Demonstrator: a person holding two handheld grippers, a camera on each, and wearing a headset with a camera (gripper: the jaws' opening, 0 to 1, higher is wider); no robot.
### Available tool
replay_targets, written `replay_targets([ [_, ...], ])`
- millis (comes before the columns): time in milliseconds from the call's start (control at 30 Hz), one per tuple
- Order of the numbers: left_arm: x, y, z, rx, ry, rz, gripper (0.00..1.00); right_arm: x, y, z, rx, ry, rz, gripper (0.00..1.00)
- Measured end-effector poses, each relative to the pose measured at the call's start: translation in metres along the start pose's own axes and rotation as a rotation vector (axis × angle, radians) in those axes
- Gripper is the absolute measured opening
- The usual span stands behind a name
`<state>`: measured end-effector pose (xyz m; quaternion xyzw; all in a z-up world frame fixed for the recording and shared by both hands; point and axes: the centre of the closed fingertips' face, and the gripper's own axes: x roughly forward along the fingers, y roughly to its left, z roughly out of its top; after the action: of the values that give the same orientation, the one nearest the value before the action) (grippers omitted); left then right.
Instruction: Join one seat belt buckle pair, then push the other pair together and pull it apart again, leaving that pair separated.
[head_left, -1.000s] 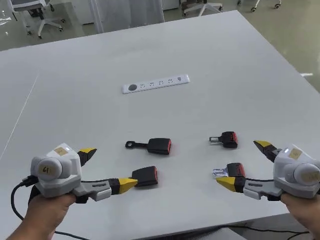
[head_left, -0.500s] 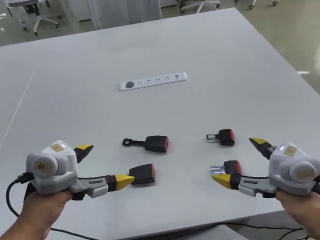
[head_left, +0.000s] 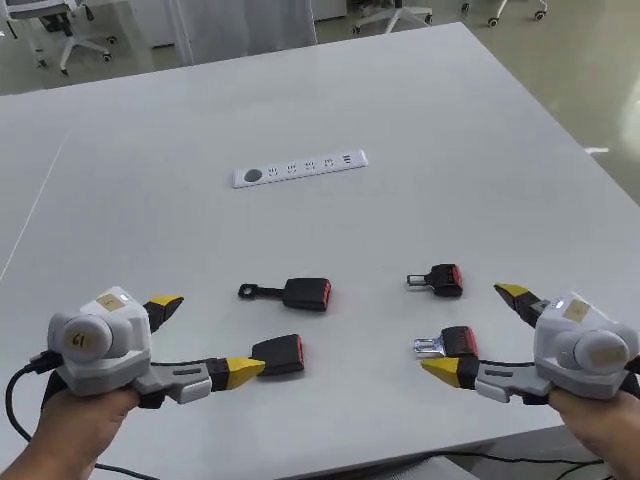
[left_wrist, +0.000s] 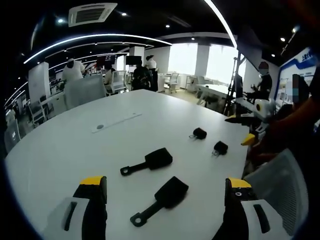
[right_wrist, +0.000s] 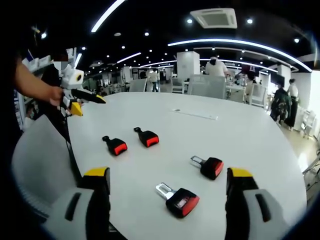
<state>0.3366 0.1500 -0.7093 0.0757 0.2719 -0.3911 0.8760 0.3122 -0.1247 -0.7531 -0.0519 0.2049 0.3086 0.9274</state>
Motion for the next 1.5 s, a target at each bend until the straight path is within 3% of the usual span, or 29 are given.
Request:
replay_targets([
  [1033,0.005,-0.001,0.005,0.002,-0.008,-0.011,1.00,-0.001,-0.002,0.000,-0.003,0.006,0.024,0.97],
  [1233,0.005,-0.001,0.000,0.031,0.016,-0.020,1.00,0.001,0.000,-0.001,-0.001,0.009,0.038,0.97],
  [1500,0.005,0.000,-0.001,0.056,0.017,-0.035,1.00,0.003,0.006,-0.003,-0.004,0.022,0.074,0.97],
])
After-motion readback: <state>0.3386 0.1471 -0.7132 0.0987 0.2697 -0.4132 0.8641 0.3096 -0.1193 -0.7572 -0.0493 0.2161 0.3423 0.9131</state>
